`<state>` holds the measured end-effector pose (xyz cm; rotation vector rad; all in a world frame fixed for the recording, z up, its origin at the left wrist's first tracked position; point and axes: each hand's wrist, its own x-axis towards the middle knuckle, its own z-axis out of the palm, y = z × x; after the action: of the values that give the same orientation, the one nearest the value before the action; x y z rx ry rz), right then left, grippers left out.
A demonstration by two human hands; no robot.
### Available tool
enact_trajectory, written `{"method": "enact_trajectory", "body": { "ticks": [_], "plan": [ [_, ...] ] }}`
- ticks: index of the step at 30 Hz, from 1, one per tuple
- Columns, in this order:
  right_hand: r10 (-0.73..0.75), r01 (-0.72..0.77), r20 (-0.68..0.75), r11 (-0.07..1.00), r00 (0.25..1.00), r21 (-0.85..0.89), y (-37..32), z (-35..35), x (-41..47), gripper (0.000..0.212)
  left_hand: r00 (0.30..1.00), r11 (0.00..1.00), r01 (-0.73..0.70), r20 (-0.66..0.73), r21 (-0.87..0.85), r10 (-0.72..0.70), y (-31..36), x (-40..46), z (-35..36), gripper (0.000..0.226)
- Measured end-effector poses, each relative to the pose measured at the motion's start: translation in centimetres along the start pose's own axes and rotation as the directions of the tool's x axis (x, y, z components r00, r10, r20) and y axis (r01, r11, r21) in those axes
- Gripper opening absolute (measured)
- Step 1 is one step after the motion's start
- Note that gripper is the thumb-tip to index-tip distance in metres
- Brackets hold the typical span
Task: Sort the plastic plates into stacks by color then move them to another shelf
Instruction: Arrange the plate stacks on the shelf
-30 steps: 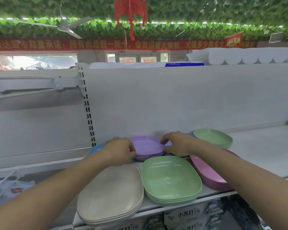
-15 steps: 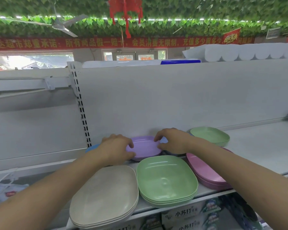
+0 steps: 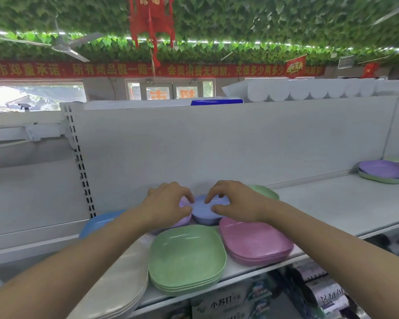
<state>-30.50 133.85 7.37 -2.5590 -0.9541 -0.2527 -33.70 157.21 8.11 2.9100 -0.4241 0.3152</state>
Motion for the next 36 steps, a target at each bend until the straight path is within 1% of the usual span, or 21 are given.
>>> {"method": "enact_trajectory", "body": {
  "ticks": [3,7,11,14,16,20,23,27,31,36],
  "plan": [
    [0.006,-0.005,-0.048,1.000,0.999,0.013,2.8,-2.7,-4.5,0.022,0.997,0.995,-0.072,-0.007,-0.070,0.072,5.5,1.1,0.2,0.044],
    [0.065,-0.065,-0.116,0.998,0.991,0.010,8.7,-7.6,-13.1,0.019,0.983,0.977,-0.180,-0.045,-0.115,0.176,15.8,3.8,2.0,0.046],
    [0.176,-0.181,-0.153,0.983,0.972,-0.016,15.9,-13.5,-24.0,0.020,0.955,0.944,-0.297,-0.036,-0.141,0.295,28.6,7.1,4.9,0.029],
    [0.264,-0.272,-0.205,0.962,0.943,-0.015,21.2,-17.7,-32.0,0.019,0.920,0.903,-0.391,-0.046,-0.180,0.390,38.2,9.1,7.2,0.035],
    [0.317,-0.330,-0.225,0.944,0.921,-0.020,24.4,-20.2,-36.6,0.018,0.900,0.869,-0.432,-0.049,-0.240,0.433,43.8,10.4,8.9,0.038],
    [0.361,-0.377,-0.213,0.925,0.908,-0.040,30.2,-23.6,-43.3,0.013,0.870,0.827,-0.478,-0.030,-0.294,0.492,52.1,13.2,12.2,0.033],
    [0.386,-0.405,-0.265,0.914,0.883,-0.020,35.1,-25.1,-45.9,0.012,0.853,0.820,-0.503,-0.002,-0.275,0.522,56.8,16.1,14.0,0.041],
    [0.402,-0.420,-0.273,0.908,0.874,-0.009,42.0,-25.8,-47.4,0.013,0.839,0.801,-0.528,-0.030,-0.284,0.543,61.1,21.7,17.2,0.024],
    [0.433,-0.457,-0.272,0.889,0.859,-0.028,49.4,-27.9,-47.7,0.014,0.827,0.784,-0.548,-0.050,-0.292,0.560,65.5,28.4,20.3,0.029],
    [0.478,-0.502,-0.265,0.864,0.837,-0.026,58.4,-32.3,-47.3,0.015,0.818,0.774,-0.555,-0.033,-0.306,0.574,71.2,37.1,22.7,0.028]
  ]
}}
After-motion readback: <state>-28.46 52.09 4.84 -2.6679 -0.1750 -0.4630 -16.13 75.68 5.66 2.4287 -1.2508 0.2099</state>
